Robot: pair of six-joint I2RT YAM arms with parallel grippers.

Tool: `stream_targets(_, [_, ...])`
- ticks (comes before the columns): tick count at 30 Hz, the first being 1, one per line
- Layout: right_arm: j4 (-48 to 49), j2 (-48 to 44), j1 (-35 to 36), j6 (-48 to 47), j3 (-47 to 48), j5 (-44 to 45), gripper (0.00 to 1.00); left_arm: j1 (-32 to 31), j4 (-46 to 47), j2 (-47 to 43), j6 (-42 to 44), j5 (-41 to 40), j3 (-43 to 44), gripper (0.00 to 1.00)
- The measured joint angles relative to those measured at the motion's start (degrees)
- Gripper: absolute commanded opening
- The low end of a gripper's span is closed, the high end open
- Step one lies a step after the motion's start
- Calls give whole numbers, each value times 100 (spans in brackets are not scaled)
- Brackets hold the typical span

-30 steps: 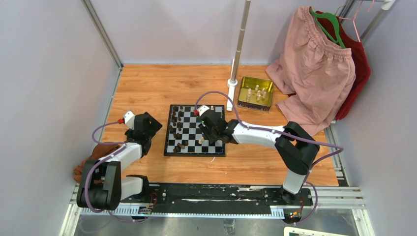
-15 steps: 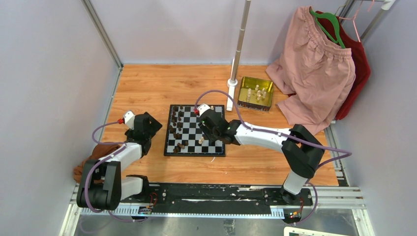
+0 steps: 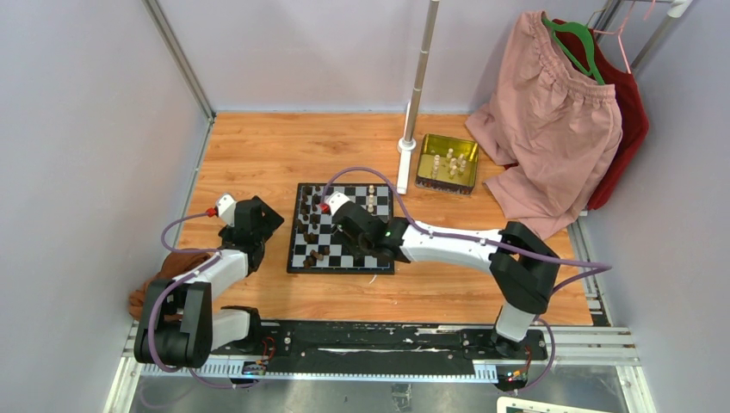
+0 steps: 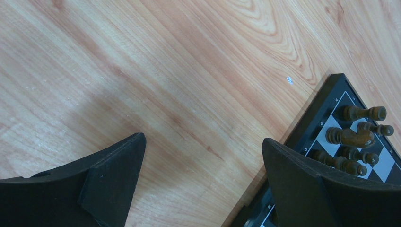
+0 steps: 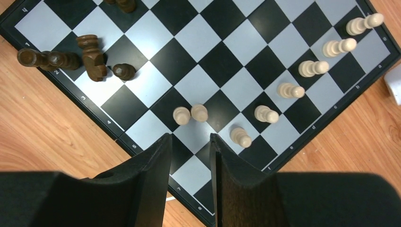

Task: Set up the chess pieces on the board
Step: Pick up the chess piece from the chessboard.

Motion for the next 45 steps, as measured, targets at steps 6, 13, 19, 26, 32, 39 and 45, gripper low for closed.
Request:
stream_targets(6, [-13,212,122,7,98,2,40,0,0,0,0,0,0,100])
stream_targets(13, [-42,485,164,85,199,72,40,0,0,0,0,0,0,100])
stream_targets(19, [-35,605,166,225,304,256,40,0,0,0,0,0,0,100])
stream_targets(26, [-26,752,166,358,378,455,39,0,0,0,0,0,0,100])
stream_targets(32, [2,815,166,382,439,479,37,0,0,0,0,0,0,100])
stream_targets(39, [24,837,166,402,459,481,35,0,0,0,0,0,0,100])
stream_targets(45, [46,837,166,415,459,511,35,0,0,0,0,0,0,100])
